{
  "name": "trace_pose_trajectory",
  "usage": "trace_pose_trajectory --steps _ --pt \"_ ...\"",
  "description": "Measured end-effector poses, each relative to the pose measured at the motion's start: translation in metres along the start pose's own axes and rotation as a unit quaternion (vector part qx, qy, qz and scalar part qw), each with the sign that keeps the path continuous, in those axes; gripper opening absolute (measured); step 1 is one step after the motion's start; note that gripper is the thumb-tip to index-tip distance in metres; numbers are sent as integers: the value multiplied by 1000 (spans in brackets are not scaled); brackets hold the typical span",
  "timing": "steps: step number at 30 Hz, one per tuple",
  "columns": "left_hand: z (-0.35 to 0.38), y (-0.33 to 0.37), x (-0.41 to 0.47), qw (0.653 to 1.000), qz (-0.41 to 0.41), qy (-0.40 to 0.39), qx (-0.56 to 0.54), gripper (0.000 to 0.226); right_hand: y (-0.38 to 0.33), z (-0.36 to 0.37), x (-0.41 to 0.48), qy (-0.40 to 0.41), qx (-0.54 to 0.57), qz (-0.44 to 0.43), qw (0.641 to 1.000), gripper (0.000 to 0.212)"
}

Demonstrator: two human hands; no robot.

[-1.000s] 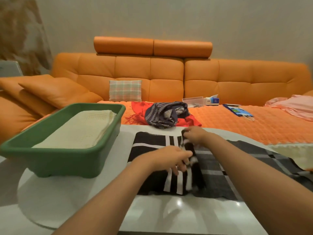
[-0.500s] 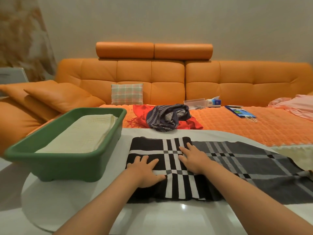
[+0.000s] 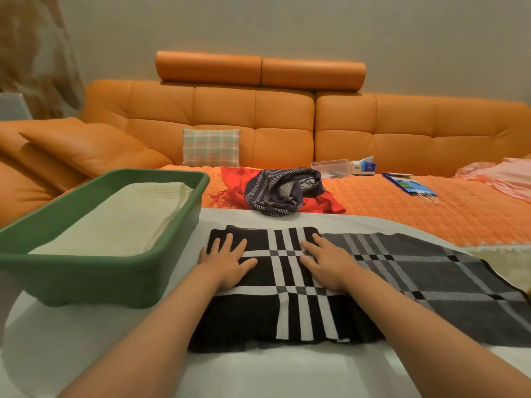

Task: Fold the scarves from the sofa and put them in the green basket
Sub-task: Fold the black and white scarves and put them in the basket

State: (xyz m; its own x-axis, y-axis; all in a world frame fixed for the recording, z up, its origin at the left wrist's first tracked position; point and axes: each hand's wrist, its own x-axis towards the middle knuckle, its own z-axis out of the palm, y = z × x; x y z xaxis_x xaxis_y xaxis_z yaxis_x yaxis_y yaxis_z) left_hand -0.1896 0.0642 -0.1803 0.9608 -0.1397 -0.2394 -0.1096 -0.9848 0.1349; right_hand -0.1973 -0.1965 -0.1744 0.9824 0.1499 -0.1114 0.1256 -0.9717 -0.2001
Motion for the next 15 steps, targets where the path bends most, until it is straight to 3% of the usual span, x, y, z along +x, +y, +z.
trace_pose_trajectory --steps 3,6,9,13,15 --pt "-3 -13 13 999 4 40 9 63 2 -1 -4 5 -11 13 1000 59" --pt "-6 -13 12 989 -23 112 91 55 -2 -2 -12 20 -36 3 999 59" --pt "-8 -3 -2 972 33 176 150 48 -8 -2 -22 9 -23 -16 1000 58" --pt "-14 44 -37 972 155 174 3 47 -6 -3 -41 -19 39 -4 999 64" --pt "-10 67 -48 967 201 158 -7 48 -3 -7 -46 5 58 0 998 63"
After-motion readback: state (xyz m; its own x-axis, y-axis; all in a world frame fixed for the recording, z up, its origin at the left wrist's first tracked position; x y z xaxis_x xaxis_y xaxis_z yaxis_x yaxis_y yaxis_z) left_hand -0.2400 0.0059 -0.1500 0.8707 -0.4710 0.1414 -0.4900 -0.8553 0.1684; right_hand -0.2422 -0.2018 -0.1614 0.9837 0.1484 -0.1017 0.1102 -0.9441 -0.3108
